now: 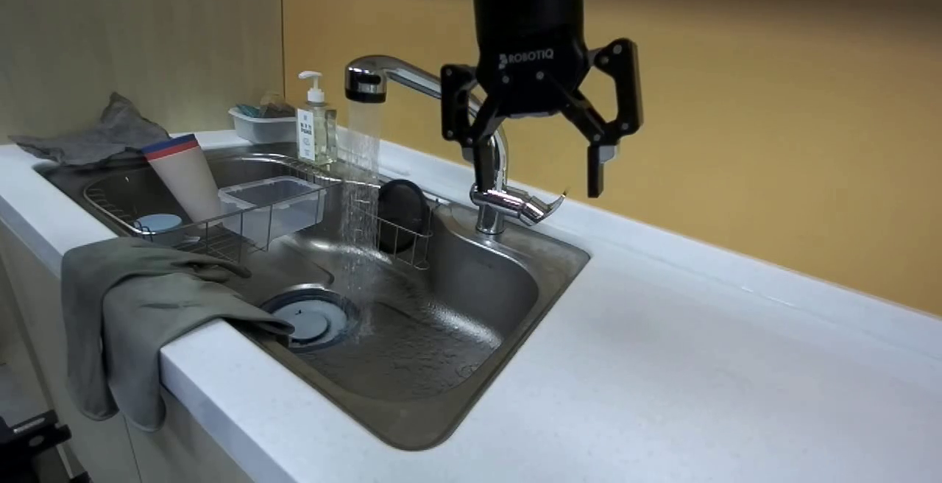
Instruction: Close the tap
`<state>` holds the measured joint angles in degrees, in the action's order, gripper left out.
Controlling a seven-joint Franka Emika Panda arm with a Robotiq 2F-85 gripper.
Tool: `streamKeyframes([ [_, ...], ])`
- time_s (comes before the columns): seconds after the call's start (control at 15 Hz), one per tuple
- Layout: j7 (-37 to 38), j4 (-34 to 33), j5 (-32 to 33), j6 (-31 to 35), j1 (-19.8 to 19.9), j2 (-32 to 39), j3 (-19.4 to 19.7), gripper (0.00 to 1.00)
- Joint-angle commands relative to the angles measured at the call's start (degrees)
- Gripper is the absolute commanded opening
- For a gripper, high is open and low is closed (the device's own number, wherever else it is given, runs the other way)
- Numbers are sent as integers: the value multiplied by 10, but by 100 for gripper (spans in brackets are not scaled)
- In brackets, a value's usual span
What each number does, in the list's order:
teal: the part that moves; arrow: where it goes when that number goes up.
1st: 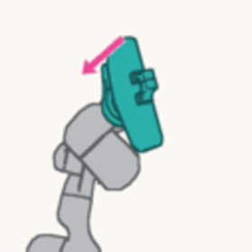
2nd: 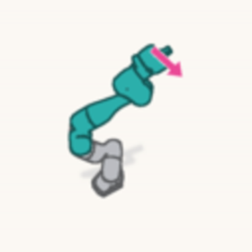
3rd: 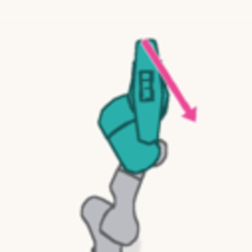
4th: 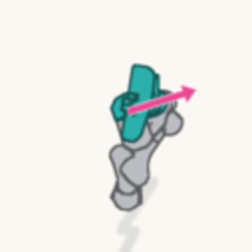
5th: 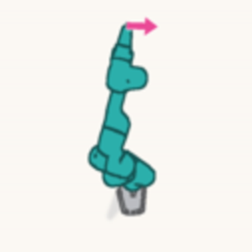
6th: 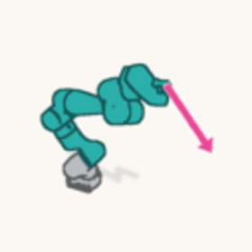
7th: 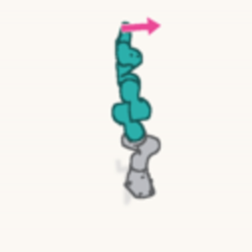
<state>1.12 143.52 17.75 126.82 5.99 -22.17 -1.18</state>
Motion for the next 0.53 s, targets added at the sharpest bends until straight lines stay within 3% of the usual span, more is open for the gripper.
streamKeyframes([
  [0.0, 19, -46, 14, 68, 4, 56, 8, 100],
  [0.47, 22, -163, -57, 198, -17, 195, 10, 100],
])
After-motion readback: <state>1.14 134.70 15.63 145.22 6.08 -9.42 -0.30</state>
